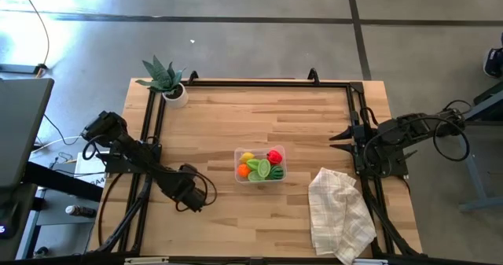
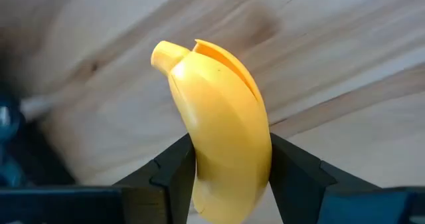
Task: Pick and placing Produce into tupperware
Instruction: Put the yellow banana into the transparent bin
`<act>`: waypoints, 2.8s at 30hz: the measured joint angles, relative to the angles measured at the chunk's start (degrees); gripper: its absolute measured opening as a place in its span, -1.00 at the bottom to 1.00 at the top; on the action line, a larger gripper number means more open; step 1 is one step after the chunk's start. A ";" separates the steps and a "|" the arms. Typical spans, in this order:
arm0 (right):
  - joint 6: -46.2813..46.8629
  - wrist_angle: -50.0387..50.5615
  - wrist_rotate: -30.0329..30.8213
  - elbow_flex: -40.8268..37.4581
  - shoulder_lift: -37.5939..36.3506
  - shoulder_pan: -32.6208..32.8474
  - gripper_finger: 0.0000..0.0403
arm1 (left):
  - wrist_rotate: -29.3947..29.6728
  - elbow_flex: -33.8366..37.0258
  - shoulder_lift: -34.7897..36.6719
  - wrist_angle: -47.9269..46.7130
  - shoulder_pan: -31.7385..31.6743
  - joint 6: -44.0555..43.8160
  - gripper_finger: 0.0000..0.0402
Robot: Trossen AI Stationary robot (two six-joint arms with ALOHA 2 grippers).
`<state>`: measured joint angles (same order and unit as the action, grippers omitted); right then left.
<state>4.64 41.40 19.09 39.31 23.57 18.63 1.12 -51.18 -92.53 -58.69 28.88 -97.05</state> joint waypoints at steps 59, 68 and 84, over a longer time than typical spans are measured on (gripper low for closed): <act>0.01 0.01 0.00 0.00 -0.02 0.00 -0.58 | -1.29 -46.18 -17.66 4.31 -31.10 95.30 -0.20; 0.01 -0.01 0.00 0.01 -0.02 0.00 -0.58 | -0.52 -46.19 -22.27 2.92 -31.15 95.11 -0.20; 0.01 0.00 0.00 0.01 -0.01 0.00 -0.58 | 0.51 -46.20 -25.11 0.55 -32.81 91.11 -0.20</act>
<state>4.64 41.39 19.09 39.32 23.56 18.63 1.62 -97.38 -117.64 -58.14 -3.93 -5.94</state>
